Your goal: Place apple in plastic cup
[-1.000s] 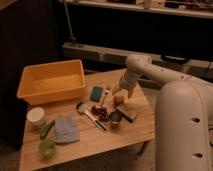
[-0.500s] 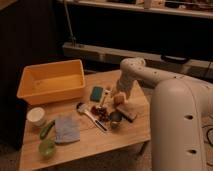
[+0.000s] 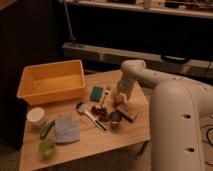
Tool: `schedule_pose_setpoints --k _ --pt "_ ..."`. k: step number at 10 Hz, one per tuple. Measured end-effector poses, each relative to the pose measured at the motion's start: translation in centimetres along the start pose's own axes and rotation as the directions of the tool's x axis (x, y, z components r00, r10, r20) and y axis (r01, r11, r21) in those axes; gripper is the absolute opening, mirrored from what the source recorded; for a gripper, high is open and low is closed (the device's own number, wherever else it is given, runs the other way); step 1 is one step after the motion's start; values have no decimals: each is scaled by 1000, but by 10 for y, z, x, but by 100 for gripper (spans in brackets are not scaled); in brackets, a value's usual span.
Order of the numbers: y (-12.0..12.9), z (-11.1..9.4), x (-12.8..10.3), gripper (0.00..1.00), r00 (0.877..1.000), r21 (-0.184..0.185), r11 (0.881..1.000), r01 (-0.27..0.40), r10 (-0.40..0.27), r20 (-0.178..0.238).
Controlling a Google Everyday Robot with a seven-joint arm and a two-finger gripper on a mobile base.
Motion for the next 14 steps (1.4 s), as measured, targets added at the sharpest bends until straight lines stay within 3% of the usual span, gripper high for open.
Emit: schedule_pose_setpoints --k 3,9,11,14 --pt "1 8 2 63 1000 11 1000 16 -16 -7" --pt "2 17 8 5 999 51 998 47 -46 -20" --pt "3 13 10 0 998 70 996 63 -63 -6" --pt "30 -24 15 0 993 96 989 114 -118 29"
